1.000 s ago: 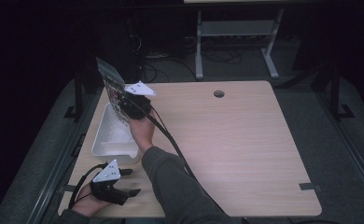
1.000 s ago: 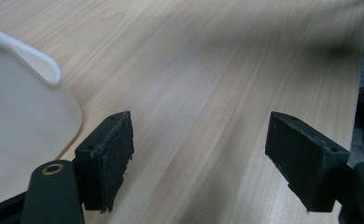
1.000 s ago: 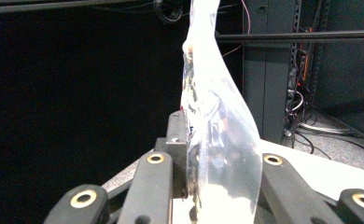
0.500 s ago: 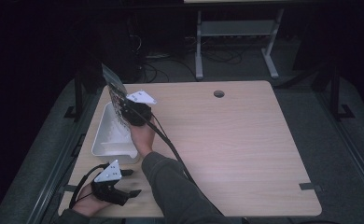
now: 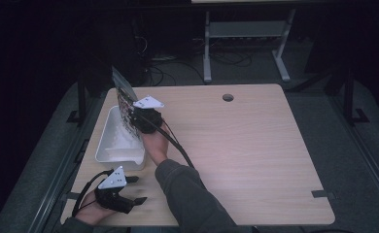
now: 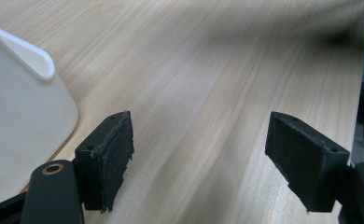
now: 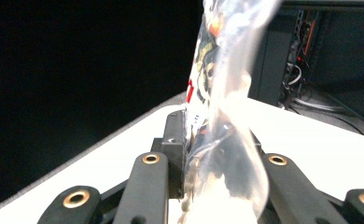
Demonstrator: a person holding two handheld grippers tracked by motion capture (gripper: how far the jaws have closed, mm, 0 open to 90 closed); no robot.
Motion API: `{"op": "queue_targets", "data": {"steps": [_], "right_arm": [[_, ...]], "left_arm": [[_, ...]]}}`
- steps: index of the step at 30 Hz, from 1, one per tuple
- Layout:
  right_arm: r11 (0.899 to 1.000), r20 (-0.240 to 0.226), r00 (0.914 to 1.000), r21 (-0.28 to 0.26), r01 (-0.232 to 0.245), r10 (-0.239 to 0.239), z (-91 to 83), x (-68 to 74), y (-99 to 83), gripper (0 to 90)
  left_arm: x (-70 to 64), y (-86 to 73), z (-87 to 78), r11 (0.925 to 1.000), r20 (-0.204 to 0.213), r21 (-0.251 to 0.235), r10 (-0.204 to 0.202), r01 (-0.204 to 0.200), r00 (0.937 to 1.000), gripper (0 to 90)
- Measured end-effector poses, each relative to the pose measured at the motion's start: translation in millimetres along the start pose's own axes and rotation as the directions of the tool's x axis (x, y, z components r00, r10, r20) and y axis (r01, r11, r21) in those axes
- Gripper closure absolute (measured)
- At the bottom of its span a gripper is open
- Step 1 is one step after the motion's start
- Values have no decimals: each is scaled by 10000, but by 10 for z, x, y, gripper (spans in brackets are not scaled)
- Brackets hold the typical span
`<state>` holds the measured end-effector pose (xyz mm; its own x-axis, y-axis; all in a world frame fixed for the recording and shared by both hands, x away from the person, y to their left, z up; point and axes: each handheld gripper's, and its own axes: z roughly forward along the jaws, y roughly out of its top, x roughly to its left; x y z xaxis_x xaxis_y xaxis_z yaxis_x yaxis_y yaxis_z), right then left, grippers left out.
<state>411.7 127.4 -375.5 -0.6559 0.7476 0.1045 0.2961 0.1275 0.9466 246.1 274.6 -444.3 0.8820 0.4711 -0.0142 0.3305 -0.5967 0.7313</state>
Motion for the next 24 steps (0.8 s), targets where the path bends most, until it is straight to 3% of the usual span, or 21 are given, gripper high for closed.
{"op": "queue_targets", "data": {"steps": [8,14,24], "right_arm": [[9995,607,9982,303,-1,-18,-24,24,-18,724],[9988,1100,9930,271,400,-428,-19,121,-36,724],[9998,1821,9832,165,-151,119,-50,108,-109,724]], "left_arm": [[2,1,6,10000,11,27,-12,12,10000,231],[-1,0,-3,10000,1,-24,-11,11,10000,231],[2,-4,-1,10000,-1,-37,-74,74,10000,231]]}}
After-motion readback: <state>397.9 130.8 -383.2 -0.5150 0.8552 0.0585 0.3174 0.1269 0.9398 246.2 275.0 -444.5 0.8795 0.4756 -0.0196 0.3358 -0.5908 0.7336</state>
